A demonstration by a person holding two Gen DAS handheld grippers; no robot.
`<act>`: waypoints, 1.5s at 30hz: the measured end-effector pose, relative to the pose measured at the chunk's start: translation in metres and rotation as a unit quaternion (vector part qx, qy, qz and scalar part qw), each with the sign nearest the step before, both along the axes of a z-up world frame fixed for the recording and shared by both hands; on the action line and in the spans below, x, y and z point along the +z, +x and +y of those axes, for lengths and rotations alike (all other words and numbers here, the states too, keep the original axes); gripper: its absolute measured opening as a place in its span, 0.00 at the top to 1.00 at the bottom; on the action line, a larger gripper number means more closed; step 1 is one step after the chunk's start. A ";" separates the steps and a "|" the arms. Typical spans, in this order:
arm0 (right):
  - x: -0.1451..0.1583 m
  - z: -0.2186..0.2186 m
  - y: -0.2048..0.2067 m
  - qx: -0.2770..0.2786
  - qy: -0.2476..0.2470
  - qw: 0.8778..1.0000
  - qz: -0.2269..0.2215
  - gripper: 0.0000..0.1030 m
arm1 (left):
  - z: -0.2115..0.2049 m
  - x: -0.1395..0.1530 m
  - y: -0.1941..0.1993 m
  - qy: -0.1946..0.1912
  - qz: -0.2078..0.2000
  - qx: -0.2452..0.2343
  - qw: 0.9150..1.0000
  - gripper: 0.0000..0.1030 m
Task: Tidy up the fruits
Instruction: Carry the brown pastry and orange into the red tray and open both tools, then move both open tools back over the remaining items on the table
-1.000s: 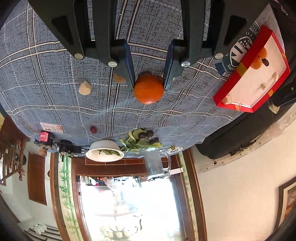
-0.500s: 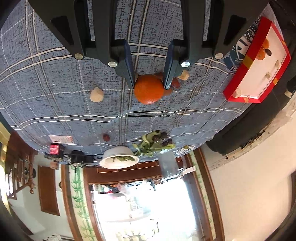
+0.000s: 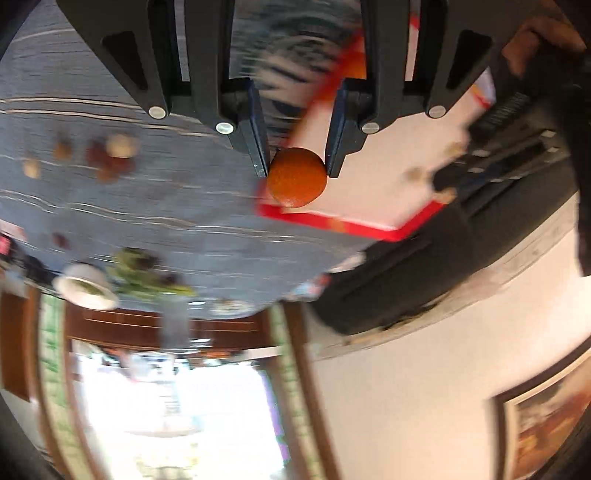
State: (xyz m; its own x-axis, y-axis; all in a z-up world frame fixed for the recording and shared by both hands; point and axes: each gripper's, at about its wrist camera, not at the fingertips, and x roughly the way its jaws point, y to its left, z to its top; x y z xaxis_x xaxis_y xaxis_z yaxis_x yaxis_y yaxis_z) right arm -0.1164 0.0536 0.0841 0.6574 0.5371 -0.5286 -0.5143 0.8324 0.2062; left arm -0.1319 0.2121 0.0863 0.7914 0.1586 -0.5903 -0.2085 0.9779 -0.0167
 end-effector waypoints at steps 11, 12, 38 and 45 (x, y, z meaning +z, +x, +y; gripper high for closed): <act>-0.021 0.055 -0.010 0.052 -0.032 0.998 0.015 0.71 | 0.037 -0.015 -0.003 -0.004 0.014 0.029 0.999 0.76; -0.023 0.057 -0.009 0.052 -0.033 0.998 0.017 0.71 | 0.038 -0.016 -0.003 -0.004 0.014 0.031 0.999 0.76; -0.043 0.066 0.002 0.053 -0.041 0.996 0.067 0.70 | 0.046 -0.047 0.014 0.005 0.069 0.050 0.996 0.76; -0.041 0.056 0.001 0.052 -0.026 0.996 0.067 0.68 | 0.046 -0.047 0.014 -0.001 0.073 0.058 0.996 0.59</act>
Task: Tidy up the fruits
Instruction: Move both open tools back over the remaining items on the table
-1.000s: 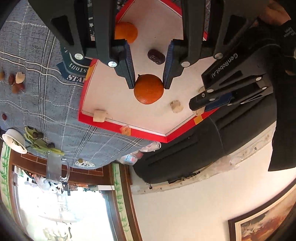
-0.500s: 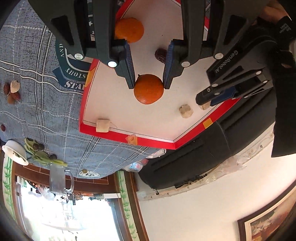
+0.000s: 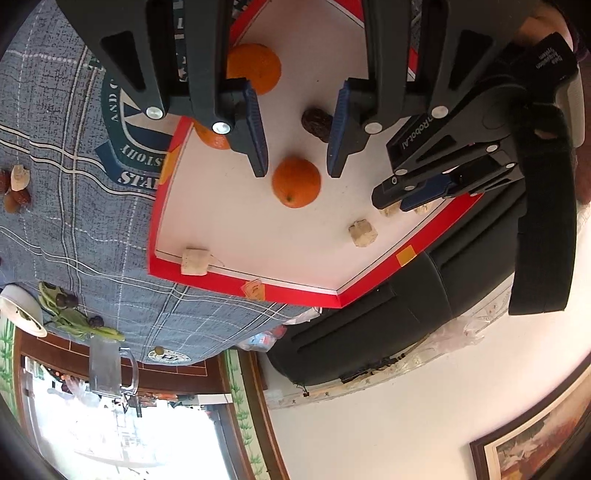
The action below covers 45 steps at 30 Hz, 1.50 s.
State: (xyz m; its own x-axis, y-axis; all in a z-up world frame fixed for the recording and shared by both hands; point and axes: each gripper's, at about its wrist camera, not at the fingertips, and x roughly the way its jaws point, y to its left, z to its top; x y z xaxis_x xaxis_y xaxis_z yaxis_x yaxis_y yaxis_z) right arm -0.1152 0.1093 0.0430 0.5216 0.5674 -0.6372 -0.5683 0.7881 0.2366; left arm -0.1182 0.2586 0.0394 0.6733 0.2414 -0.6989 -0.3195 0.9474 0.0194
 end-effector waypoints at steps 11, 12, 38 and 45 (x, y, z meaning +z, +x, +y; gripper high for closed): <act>0.008 -0.022 -0.002 -0.020 0.020 1.000 -0.013 0.68 | -0.015 0.011 -0.002 0.013 -0.013 -0.005 1.000 0.42; 0.009 -0.025 -0.002 -0.023 0.022 0.999 -0.015 0.68 | -0.017 0.011 -0.002 0.014 -0.013 -0.006 1.000 0.41; 0.029 -0.271 0.081 -0.250 0.072 0.965 0.034 0.63 | -0.118 0.029 0.014 0.054 -0.004 -0.117 0.992 0.25; -0.006 -0.311 0.102 -0.263 0.149 0.946 0.115 0.63 | -0.180 0.030 0.030 0.069 0.015 -0.205 0.976 0.25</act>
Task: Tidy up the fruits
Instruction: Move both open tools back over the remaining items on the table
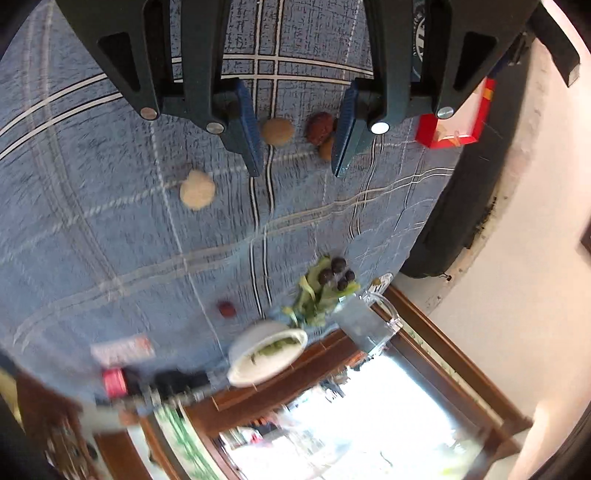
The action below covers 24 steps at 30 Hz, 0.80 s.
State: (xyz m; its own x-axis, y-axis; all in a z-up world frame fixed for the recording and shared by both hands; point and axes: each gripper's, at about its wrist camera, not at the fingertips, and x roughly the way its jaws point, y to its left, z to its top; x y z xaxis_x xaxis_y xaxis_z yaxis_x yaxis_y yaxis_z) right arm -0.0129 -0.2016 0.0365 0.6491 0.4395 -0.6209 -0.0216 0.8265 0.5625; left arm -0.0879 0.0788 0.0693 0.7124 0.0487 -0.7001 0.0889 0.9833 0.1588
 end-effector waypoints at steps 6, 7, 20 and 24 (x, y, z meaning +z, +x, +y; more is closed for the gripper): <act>-0.003 0.021 0.003 0.040 -0.012 0.999 0.006 0.62 | -0.034 -0.005 0.019 -0.002 0.018 -0.028 0.999 0.25; -0.003 0.022 0.003 0.042 -0.020 0.999 0.006 0.62 | -0.038 -0.006 0.022 -0.002 0.021 -0.032 0.999 0.25; -0.022 0.028 0.013 0.041 -0.081 0.994 0.051 0.75 | -0.077 -0.032 0.062 -0.062 0.073 -0.069 0.993 0.28; -0.019 0.033 0.012 0.045 -0.104 0.993 0.044 0.78 | -0.089 -0.037 0.069 -0.061 0.074 -0.077 0.992 0.34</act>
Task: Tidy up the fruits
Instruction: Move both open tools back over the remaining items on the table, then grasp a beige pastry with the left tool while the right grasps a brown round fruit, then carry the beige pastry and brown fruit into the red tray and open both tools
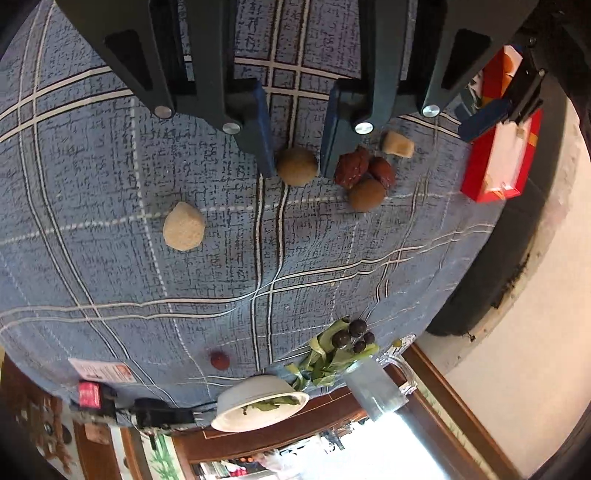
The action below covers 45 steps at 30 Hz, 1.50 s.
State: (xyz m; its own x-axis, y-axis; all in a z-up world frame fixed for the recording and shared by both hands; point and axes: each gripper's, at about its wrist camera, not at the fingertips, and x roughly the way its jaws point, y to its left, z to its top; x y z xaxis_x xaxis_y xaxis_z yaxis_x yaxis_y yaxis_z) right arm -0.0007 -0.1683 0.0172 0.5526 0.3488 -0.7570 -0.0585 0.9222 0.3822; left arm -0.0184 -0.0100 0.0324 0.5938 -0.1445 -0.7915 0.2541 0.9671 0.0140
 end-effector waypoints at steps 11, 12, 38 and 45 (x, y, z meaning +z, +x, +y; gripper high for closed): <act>0.021 -0.042 -0.007 -0.070 0.093 0.992 -0.048 0.78 | -0.009 -0.009 0.022 -0.015 0.016 -0.006 1.000 0.53; 0.022 -0.046 -0.008 -0.077 0.101 0.990 -0.055 0.78 | -0.010 -0.011 0.023 -0.018 0.018 -0.008 1.000 0.55; 0.039 -0.063 -0.023 -0.124 0.097 0.980 -0.126 0.78 | 0.027 0.058 -0.065 -0.018 -0.113 0.038 0.993 0.75; 0.040 -0.056 -0.026 -0.110 0.077 0.981 -0.139 0.78 | 0.048 0.082 -0.086 -0.002 -0.162 0.064 0.985 0.75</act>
